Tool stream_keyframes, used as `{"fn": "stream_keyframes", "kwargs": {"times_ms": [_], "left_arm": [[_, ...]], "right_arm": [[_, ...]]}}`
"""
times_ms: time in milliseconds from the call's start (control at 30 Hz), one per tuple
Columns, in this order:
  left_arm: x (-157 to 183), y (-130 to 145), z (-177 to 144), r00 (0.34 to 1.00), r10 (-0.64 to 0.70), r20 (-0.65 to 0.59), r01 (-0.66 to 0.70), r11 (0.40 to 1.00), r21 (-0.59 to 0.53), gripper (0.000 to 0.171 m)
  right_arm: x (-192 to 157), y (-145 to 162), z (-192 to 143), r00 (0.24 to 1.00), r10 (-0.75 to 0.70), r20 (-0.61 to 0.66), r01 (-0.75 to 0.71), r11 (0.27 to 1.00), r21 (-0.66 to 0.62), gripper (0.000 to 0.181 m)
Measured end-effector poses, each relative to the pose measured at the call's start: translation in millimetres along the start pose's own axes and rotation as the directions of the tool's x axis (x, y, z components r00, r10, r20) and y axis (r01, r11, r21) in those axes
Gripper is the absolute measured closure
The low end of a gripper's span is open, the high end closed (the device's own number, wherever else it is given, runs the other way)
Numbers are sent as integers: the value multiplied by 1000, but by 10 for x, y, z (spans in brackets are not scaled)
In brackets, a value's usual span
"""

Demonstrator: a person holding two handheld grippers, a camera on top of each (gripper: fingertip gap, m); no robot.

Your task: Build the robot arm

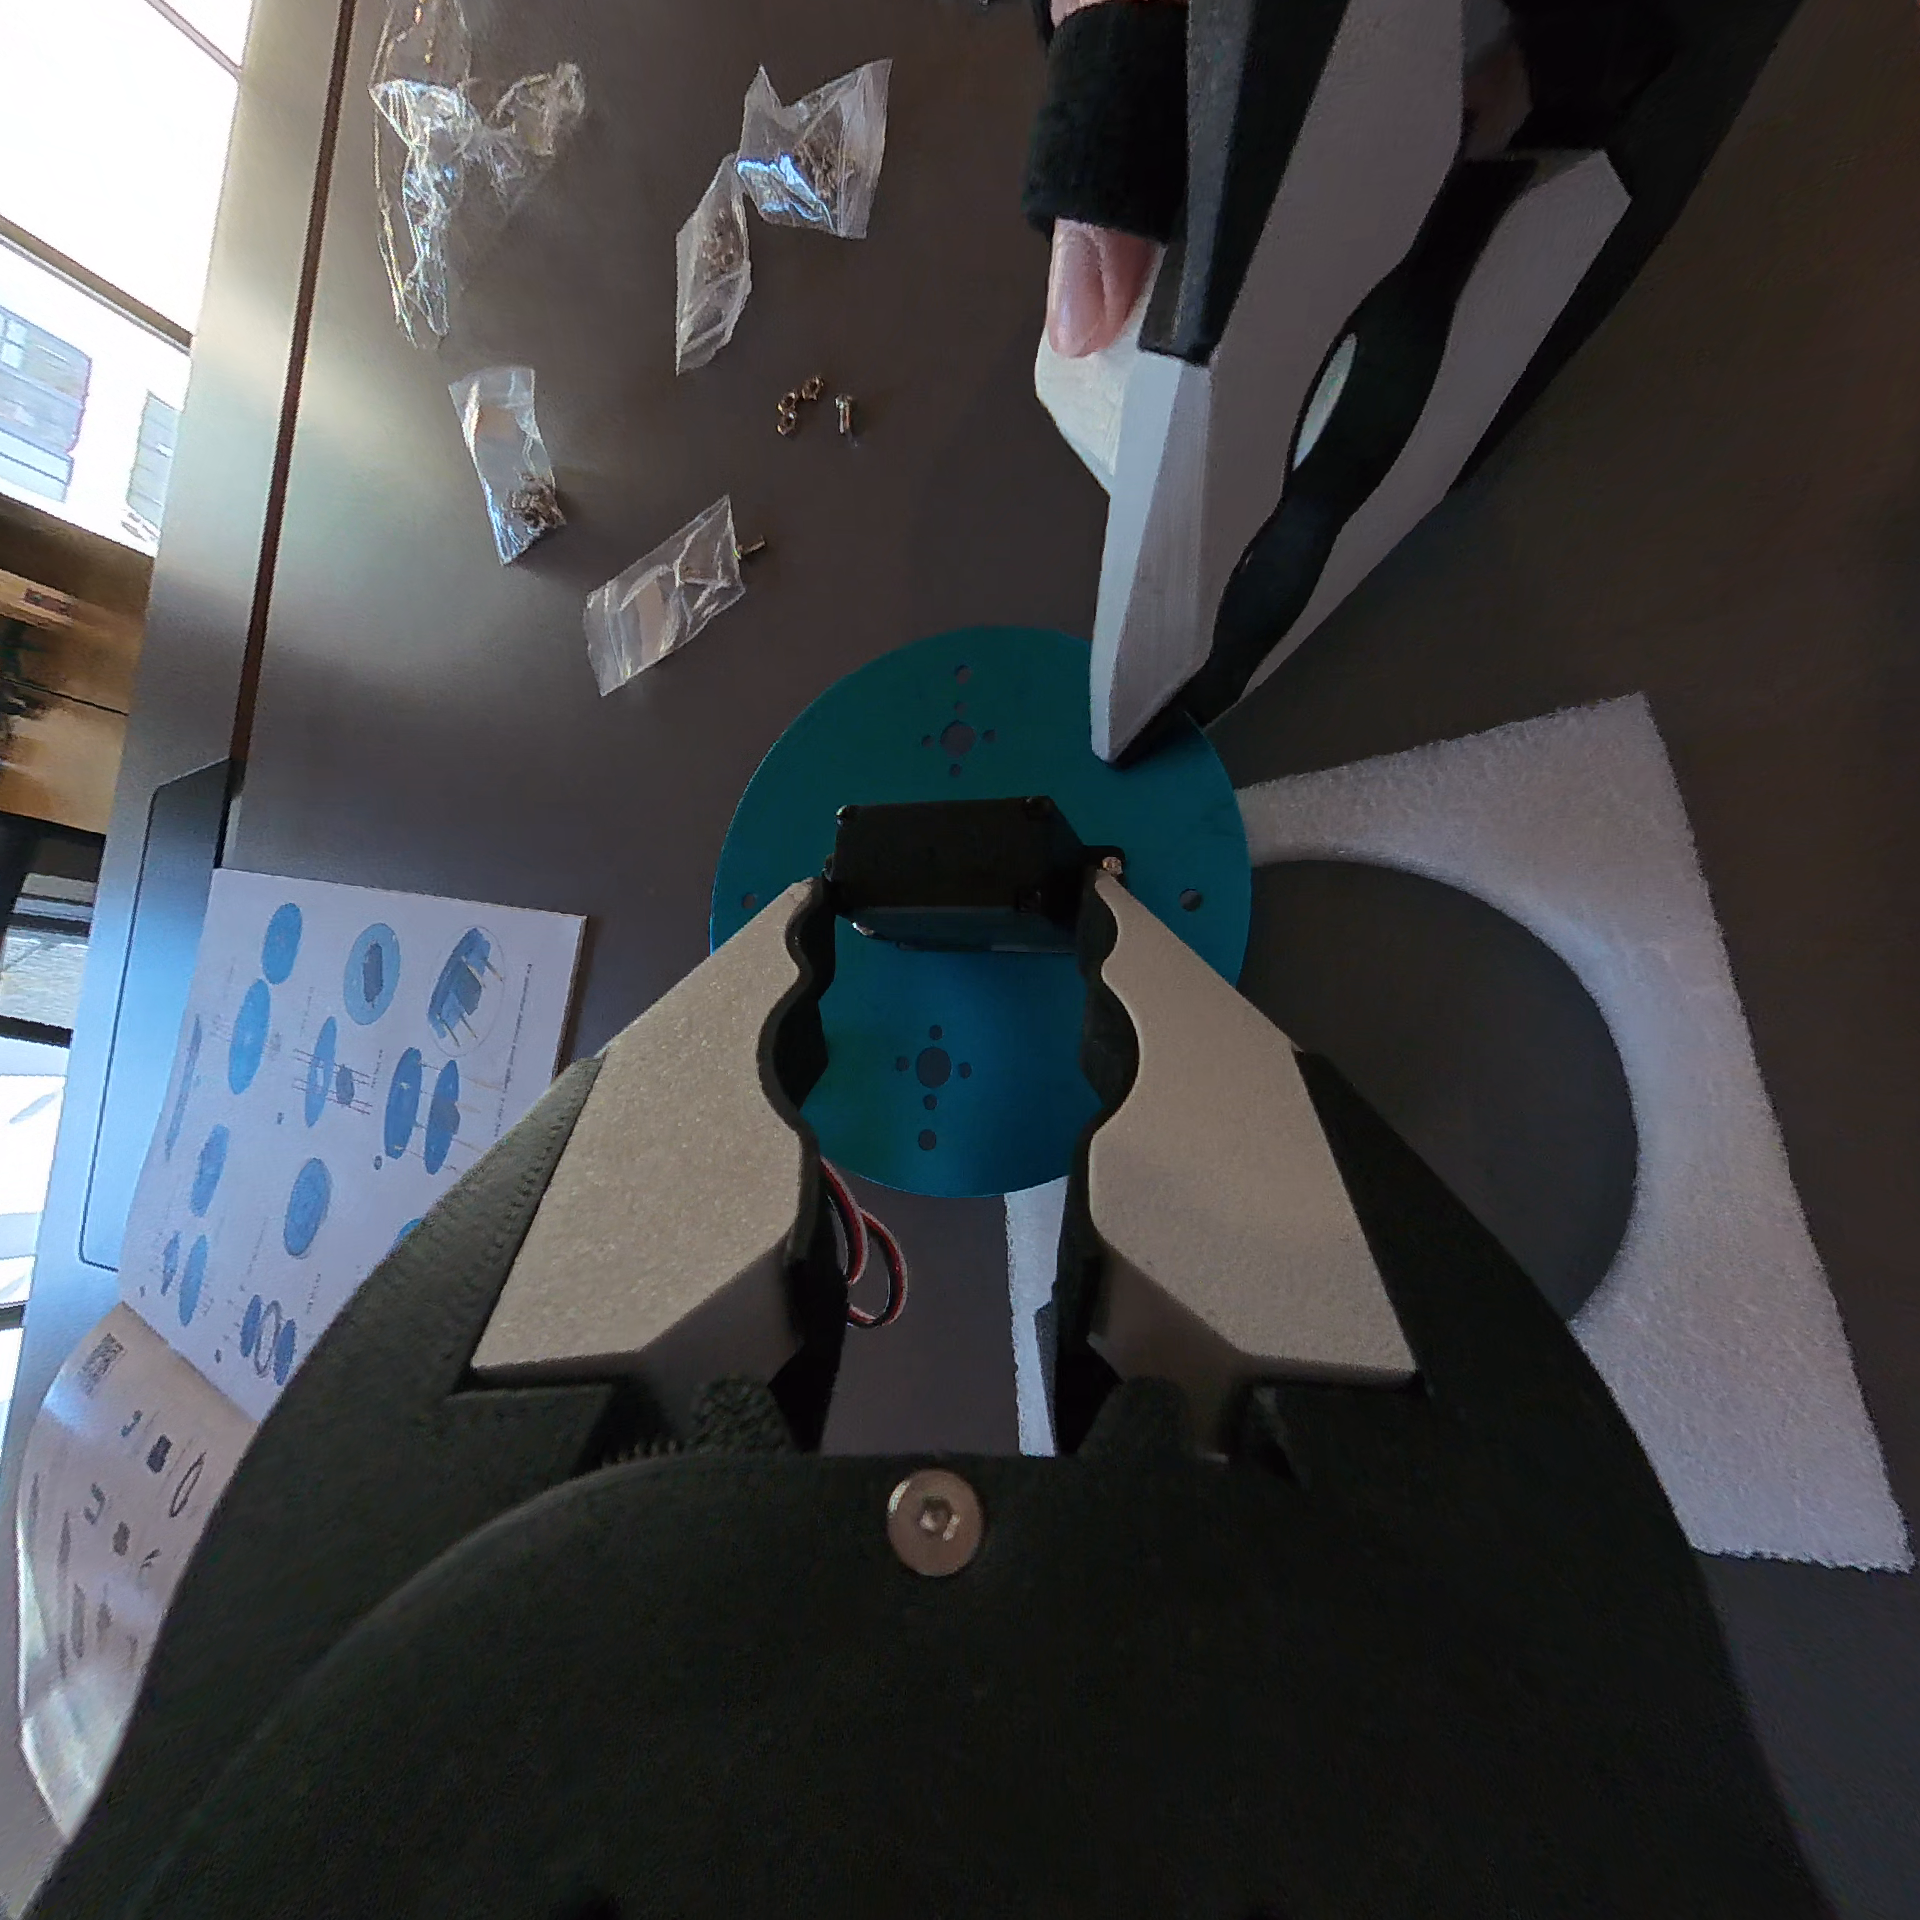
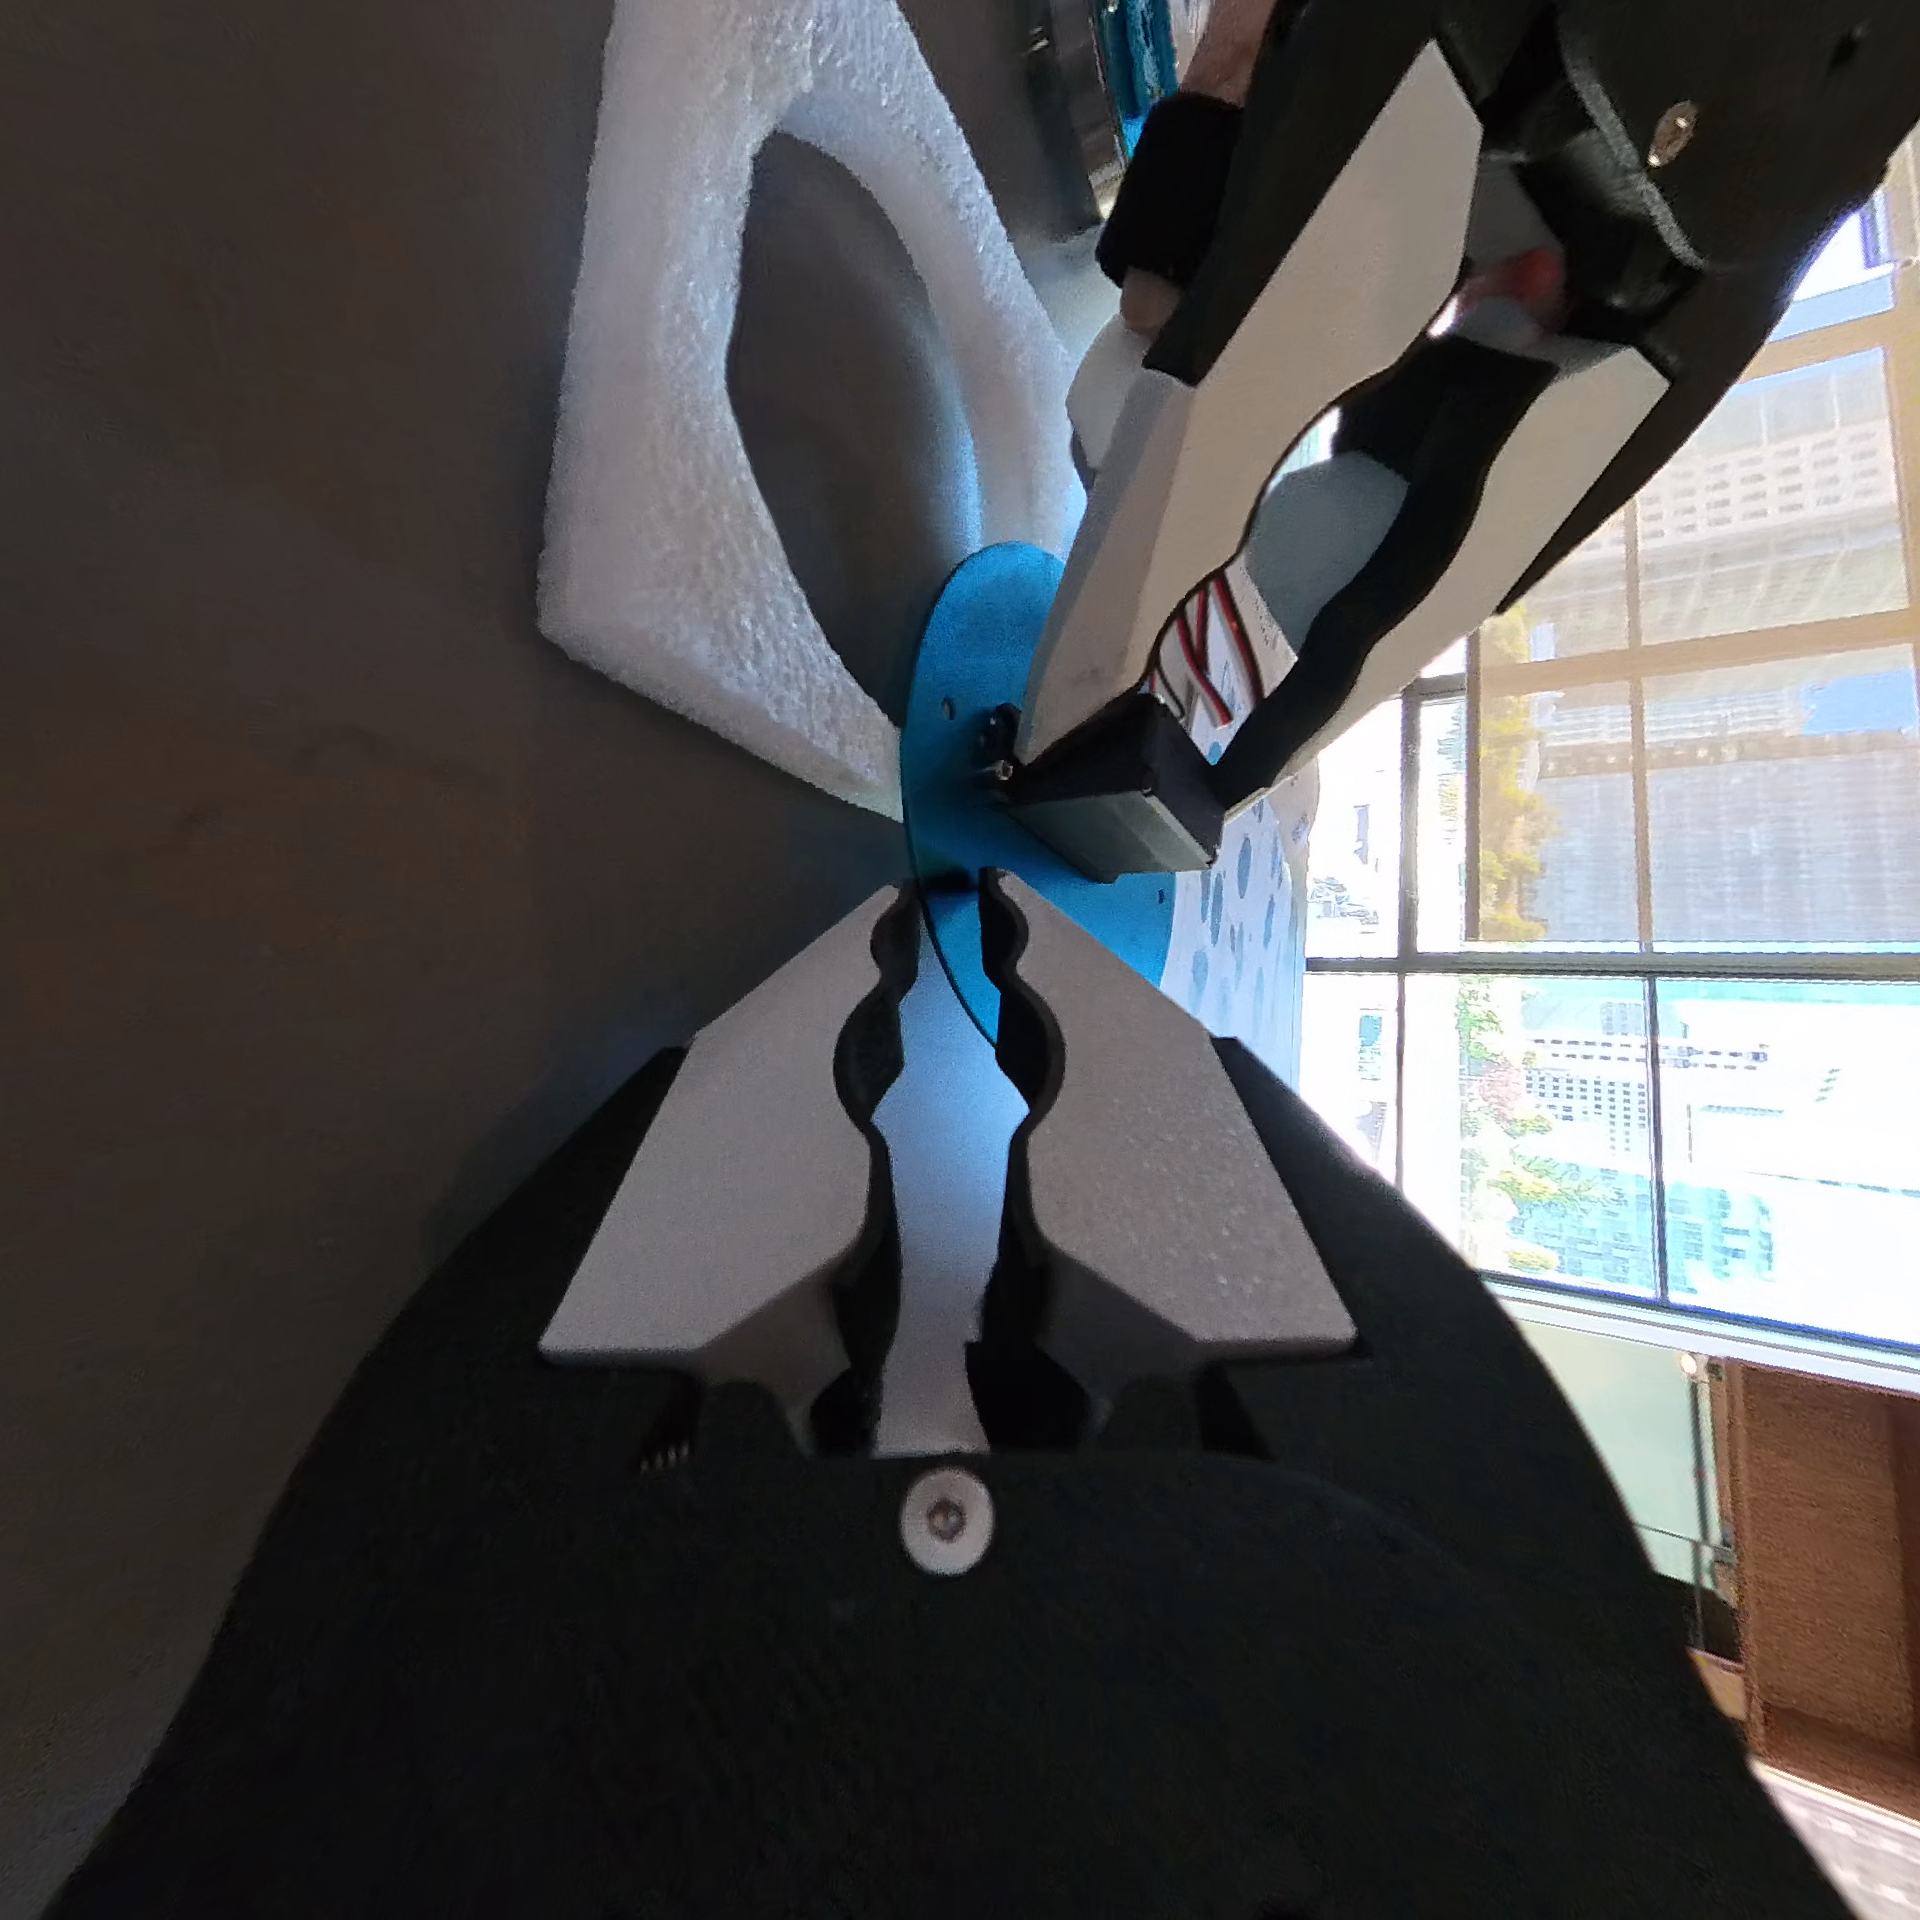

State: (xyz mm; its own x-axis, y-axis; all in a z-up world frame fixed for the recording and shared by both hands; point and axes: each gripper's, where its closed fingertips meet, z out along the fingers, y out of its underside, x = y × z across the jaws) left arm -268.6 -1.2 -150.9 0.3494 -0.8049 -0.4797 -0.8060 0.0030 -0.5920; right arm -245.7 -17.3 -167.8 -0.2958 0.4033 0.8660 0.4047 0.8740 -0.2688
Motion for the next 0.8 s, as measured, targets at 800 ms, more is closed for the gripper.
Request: {"fn": "stream_keyframes", "kwargs": {"times_ms": [800], "left_arm": [[5, -8, -1, 1000, 21, 22, -21, 1000, -7, 125]], "right_arm": [[288, 1418, -705, 599, 774, 202, -700, 630, -336, 169]]}}
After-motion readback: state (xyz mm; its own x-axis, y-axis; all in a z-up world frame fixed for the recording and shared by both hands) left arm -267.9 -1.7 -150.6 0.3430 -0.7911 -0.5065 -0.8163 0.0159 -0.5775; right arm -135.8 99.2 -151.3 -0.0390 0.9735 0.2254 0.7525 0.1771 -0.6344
